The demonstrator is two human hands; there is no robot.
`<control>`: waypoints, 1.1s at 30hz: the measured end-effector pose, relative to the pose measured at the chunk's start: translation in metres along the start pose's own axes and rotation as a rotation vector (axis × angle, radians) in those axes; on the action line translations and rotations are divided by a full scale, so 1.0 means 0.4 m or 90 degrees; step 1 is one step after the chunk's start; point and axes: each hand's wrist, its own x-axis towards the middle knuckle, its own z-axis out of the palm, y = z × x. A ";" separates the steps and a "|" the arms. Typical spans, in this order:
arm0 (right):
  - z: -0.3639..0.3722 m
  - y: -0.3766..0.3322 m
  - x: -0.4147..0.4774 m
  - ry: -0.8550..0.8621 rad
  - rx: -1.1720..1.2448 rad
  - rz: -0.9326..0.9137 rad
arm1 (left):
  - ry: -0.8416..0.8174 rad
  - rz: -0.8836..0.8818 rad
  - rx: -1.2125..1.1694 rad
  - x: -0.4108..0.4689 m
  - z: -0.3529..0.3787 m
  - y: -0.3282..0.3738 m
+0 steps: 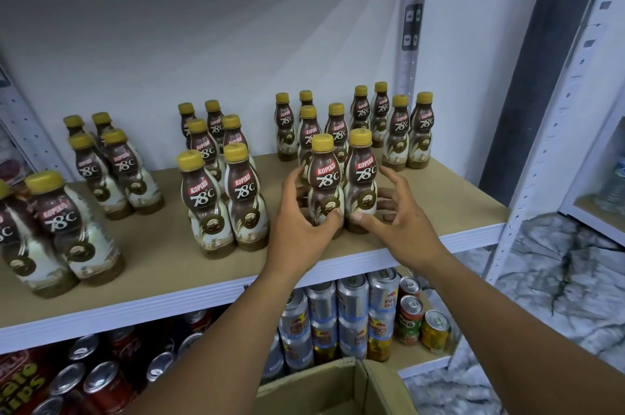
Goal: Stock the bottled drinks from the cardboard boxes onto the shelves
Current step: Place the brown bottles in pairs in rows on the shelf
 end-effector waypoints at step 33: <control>-0.003 -0.001 0.001 0.000 -0.015 0.002 | 0.011 0.013 0.015 0.000 0.004 -0.003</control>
